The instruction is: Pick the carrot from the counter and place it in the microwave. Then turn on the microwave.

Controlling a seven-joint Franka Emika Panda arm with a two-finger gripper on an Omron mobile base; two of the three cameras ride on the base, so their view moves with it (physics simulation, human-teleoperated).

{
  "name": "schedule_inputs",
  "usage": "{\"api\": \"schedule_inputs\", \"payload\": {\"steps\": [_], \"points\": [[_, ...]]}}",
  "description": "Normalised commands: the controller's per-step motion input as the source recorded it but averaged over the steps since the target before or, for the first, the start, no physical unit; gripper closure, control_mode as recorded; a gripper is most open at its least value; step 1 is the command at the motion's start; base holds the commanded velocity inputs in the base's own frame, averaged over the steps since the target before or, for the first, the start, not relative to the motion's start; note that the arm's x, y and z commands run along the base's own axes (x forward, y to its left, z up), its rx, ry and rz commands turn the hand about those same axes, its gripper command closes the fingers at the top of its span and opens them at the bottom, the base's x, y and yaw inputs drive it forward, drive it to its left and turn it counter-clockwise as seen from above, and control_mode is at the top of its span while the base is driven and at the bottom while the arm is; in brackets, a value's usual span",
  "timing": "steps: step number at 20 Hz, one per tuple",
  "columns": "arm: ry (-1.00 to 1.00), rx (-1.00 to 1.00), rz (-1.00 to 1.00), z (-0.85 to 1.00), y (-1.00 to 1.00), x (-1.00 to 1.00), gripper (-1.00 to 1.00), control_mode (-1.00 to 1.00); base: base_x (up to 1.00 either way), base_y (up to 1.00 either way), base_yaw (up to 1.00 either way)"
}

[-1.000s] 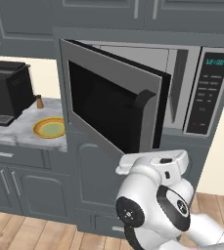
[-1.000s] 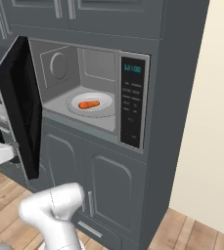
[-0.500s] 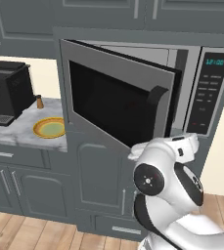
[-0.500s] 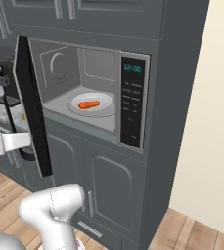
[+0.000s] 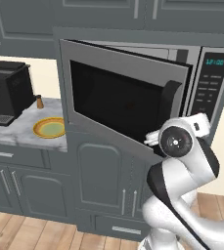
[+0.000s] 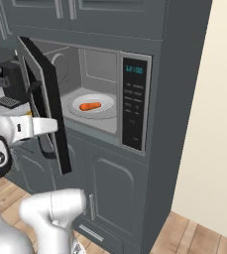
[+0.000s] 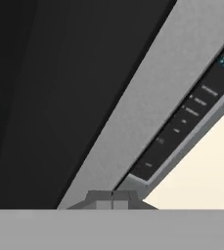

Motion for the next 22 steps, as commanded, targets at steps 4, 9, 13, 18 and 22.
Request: {"api": "schedule_inputs", "payload": {"steps": [4, 9, 13, 18, 22], "points": [[0.01, 0.0, 0.16, -0.24, -0.61, 0.33, 1.0, -1.0, 0.0, 0.0, 0.0], [0.0, 0.0, 0.16, -0.29, -0.59, 0.34, 1.0, -1.0, 0.0, 0.0, 0.0], [0.0, 0.0, 0.15, -0.34, -0.48, 0.34, 1.0, -1.0, 0.0, 0.0, 0.0], [-0.01, -0.03, 0.1, -0.31, -0.18, 0.27, 1.0, -1.0, 0.0, 0.0, 0.0], [-0.07, -0.11, 0.02, -0.46, 0.17, 0.38, 1.0, -1.0, 0.0, 0.0, 0.0]]}}
